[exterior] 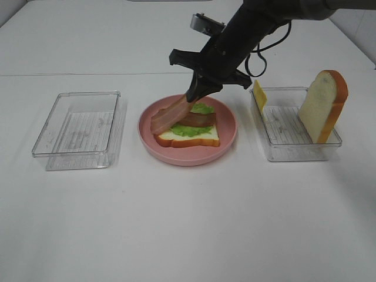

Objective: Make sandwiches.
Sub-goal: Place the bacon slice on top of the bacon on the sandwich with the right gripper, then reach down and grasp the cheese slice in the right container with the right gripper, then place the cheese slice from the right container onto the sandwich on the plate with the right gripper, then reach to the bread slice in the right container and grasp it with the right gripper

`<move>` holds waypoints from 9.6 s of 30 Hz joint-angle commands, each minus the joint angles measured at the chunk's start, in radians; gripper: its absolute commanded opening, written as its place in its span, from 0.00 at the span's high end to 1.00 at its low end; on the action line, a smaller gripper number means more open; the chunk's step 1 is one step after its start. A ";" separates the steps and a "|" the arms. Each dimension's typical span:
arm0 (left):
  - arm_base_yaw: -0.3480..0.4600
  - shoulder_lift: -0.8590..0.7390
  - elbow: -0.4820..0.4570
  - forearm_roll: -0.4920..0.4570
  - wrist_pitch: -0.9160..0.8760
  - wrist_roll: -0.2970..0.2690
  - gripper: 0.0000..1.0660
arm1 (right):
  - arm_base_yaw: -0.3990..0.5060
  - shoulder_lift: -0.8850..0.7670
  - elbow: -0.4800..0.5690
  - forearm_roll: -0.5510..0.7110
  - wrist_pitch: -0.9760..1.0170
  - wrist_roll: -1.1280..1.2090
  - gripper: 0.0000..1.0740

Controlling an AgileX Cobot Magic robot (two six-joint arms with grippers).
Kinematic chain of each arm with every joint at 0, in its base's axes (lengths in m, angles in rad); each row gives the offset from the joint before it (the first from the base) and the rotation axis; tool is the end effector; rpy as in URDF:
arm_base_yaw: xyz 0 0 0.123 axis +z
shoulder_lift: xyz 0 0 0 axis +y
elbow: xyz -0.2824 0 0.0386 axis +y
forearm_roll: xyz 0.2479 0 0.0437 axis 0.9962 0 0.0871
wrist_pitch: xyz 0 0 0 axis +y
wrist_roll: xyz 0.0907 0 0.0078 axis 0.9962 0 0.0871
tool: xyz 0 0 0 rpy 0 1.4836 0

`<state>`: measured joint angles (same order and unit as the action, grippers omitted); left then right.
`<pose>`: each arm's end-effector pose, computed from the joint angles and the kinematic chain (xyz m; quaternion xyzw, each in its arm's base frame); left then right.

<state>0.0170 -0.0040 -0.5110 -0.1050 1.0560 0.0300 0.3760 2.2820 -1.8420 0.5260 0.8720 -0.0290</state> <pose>-0.0067 -0.0084 0.2809 0.0078 0.8469 -0.0400 0.5303 0.4434 0.2127 0.1689 -0.0635 0.9580 0.2502 0.1249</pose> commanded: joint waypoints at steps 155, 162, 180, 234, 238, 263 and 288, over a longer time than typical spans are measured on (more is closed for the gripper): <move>-0.001 -0.024 0.002 -0.013 -0.018 -0.005 0.07 | -0.012 0.101 -0.113 0.205 0.064 -0.142 1.00; -0.001 -0.024 0.002 -0.013 -0.018 -0.005 0.07 | -0.013 0.101 -0.113 0.046 0.042 -0.067 1.00; -0.001 -0.024 0.002 -0.013 -0.018 -0.005 0.07 | -0.012 0.094 -0.115 -0.037 0.045 -0.039 0.57; -0.002 -0.024 0.002 -0.013 -0.018 -0.005 0.07 | -0.409 -0.353 -0.041 -0.496 0.407 0.192 0.12; -0.002 -0.024 0.002 -0.013 -0.018 -0.005 0.07 | -0.416 -0.320 -0.014 -0.478 0.390 0.175 0.12; -0.002 -0.024 0.002 -0.013 -0.018 -0.005 0.07 | -0.415 -0.050 -0.014 -0.401 0.297 0.114 0.20; -0.002 -0.024 0.002 -0.013 -0.018 -0.005 0.07 | -0.415 -0.050 -0.014 -0.401 0.353 0.129 1.00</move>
<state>0.0170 -0.0040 -0.5110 -0.1090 1.0550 0.0300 -0.0350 2.2340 -1.8620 0.1470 1.1890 0.0980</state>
